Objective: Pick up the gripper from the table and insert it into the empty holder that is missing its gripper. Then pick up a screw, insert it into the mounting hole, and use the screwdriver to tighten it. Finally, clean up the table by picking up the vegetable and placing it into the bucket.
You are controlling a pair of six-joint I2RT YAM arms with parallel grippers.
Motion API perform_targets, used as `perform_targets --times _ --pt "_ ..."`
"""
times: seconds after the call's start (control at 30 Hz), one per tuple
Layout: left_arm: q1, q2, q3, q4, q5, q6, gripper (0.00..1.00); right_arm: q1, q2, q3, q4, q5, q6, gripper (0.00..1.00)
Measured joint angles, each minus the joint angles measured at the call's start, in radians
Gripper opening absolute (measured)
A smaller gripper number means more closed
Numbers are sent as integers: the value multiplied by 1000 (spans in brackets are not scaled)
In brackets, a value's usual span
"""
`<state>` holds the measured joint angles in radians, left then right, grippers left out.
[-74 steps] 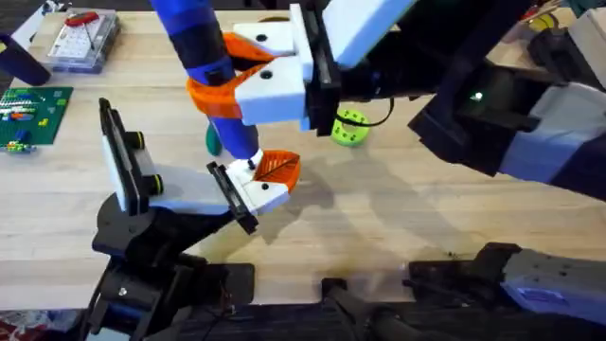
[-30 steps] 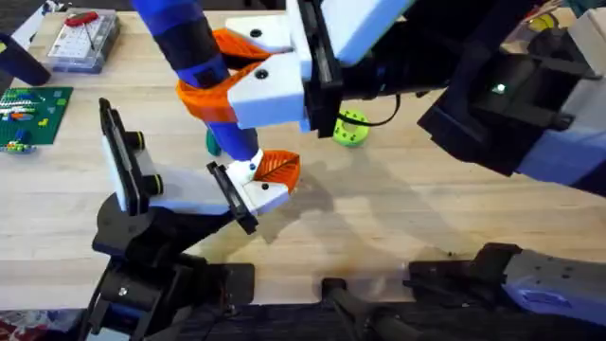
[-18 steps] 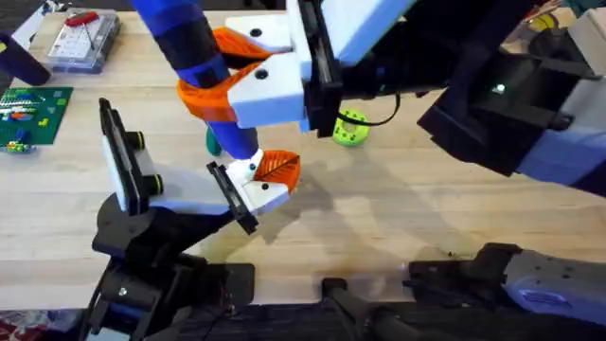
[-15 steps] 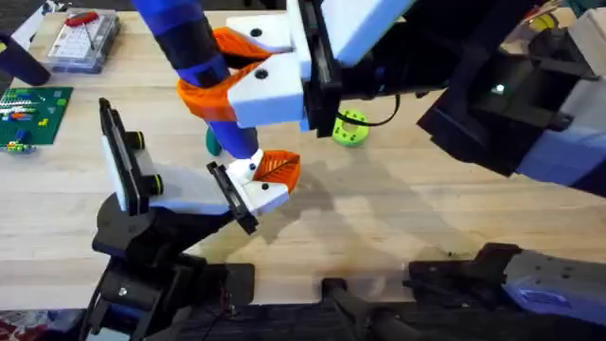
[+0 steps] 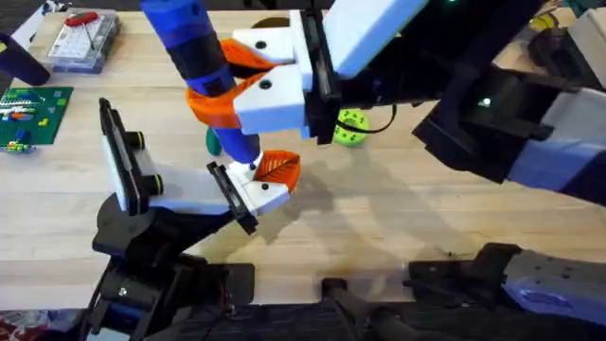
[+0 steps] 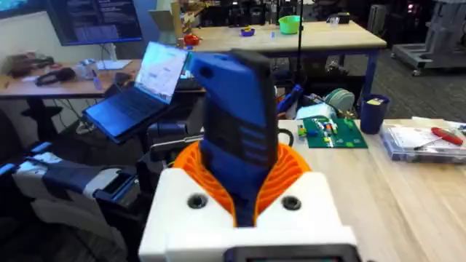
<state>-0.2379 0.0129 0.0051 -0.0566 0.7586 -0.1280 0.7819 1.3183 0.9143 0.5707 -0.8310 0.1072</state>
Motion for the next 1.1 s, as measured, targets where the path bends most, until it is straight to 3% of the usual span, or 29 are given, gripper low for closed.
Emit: perform_targets --times 1.1 --pt "0 0 0 -1 5 0 17 2 13 -2 -26 16 46 85"
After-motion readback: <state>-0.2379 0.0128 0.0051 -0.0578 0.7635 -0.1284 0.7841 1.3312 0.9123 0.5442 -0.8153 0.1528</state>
